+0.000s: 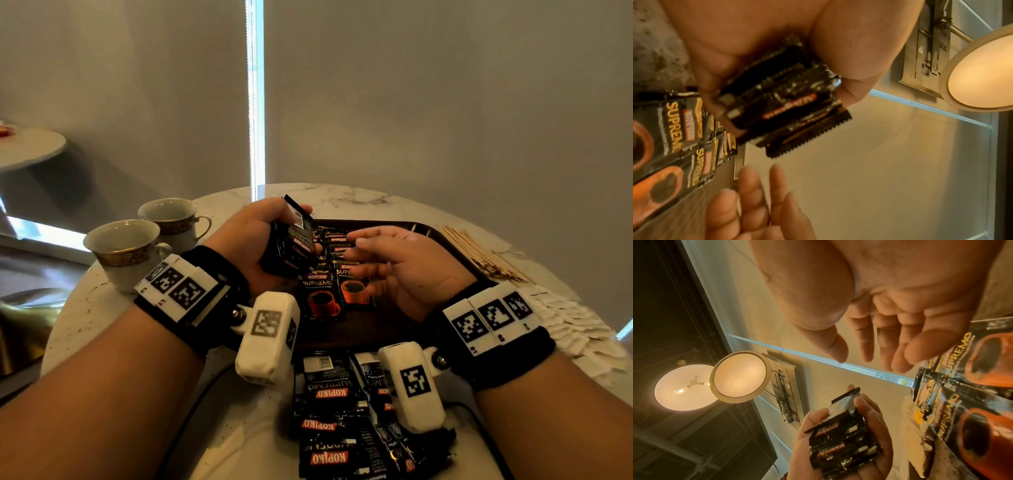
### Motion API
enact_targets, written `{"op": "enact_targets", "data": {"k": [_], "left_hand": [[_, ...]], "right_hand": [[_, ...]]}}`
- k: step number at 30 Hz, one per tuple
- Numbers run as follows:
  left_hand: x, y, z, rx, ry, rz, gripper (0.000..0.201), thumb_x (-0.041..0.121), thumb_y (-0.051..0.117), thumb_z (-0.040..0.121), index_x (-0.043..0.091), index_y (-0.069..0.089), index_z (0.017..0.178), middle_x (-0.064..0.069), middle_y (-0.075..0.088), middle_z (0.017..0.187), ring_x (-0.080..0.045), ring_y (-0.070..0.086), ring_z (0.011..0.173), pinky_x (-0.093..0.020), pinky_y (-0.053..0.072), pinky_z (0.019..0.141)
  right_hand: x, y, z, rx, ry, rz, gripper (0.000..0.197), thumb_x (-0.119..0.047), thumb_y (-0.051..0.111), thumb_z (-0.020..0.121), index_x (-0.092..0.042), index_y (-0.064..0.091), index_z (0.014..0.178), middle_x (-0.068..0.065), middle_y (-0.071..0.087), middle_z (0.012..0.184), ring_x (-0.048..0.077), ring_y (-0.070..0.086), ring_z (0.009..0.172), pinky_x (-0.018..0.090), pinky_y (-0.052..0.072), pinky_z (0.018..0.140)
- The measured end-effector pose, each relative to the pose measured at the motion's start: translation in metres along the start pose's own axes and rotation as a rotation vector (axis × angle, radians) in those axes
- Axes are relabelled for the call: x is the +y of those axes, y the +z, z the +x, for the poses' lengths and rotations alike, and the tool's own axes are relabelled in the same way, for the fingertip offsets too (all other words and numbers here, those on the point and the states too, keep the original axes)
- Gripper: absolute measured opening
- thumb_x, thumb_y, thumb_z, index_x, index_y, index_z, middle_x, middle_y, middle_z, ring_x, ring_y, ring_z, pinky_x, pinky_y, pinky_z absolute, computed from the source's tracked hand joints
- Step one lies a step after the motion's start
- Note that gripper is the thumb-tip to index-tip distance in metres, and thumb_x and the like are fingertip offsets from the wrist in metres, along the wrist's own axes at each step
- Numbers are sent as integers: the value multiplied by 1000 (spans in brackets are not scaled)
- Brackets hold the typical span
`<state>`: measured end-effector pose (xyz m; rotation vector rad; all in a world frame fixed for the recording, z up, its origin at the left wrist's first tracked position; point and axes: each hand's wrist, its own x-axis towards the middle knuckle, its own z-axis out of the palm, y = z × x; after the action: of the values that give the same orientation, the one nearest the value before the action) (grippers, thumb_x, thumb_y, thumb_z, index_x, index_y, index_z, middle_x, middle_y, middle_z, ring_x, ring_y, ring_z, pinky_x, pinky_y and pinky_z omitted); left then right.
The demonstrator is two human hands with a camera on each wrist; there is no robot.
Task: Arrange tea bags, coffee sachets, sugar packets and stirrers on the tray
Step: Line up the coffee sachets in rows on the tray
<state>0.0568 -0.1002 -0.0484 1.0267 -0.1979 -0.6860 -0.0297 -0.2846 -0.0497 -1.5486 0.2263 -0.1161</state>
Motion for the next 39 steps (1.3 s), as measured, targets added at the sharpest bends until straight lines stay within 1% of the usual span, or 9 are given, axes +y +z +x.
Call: {"op": "enact_targets", "data": {"k": [3,5,9,16,22,27,30,35,39], "left_hand": [[0,2,-3,-24,-55,41,67,16,57,68,0,52,134,-25,65,109,-36,68,85,-49,57,82],[-2,2,-4,-18,-88,95,80,17,65,64,-2,47,139,-27,65,113,-39,69,94,-53,54,91],[-5,8,-6,-89,-77,92,42,17,55,79,-2,55,116,-21,71,87,-33,72,72,-42,60,65],[-9,9,-4,-104,-63,91,33,21,56,83,-1,57,108,-18,69,85,-29,70,71,-41,53,76],[-10,9,-3,-109,-80,88,27,22,55,84,1,58,102,-15,67,79,-26,67,64,-36,54,69],[-9,9,-3,-82,-113,97,36,22,57,82,1,57,112,-15,68,83,-27,68,68,-38,53,74],[-10,8,-2,-71,-139,108,48,23,58,81,2,54,124,-15,69,87,-29,69,73,-40,53,76],[-12,10,-4,-108,-157,121,34,29,57,84,5,62,107,-13,69,81,-24,67,65,-34,57,63],[-12,10,-4,-84,-171,105,38,33,62,80,8,64,108,-11,65,83,-22,62,66,-33,51,67]], "right_hand": [[-2,-1,-1,-12,-67,19,15,-6,59,96,-10,67,108,9,67,90,13,61,65,23,48,44],[-4,-1,-2,-22,-131,31,20,2,58,94,-12,68,104,6,65,85,12,60,63,22,45,42],[-5,-2,-5,-92,-208,15,38,16,55,87,-16,72,101,-2,65,76,10,64,62,22,48,46],[-10,0,-15,-218,-251,-96,40,21,56,83,-12,72,99,-3,75,76,3,67,60,14,50,53],[-9,-1,-15,-207,-270,-122,38,18,60,82,-15,73,97,-6,74,74,2,66,59,16,51,55],[-8,-2,-12,-152,-307,-152,34,14,66,80,-16,76,91,-2,77,83,3,69,69,13,49,56],[-8,-1,-13,-112,-305,-97,27,12,66,82,-12,75,90,-2,76,76,2,66,59,13,48,52],[-8,-2,-11,-48,-315,-22,20,6,64,85,-11,74,89,-3,76,75,2,68,61,13,47,47],[-11,-4,-6,25,-258,156,15,6,59,90,-6,69,92,0,74,66,8,68,52,15,46,42]]}}
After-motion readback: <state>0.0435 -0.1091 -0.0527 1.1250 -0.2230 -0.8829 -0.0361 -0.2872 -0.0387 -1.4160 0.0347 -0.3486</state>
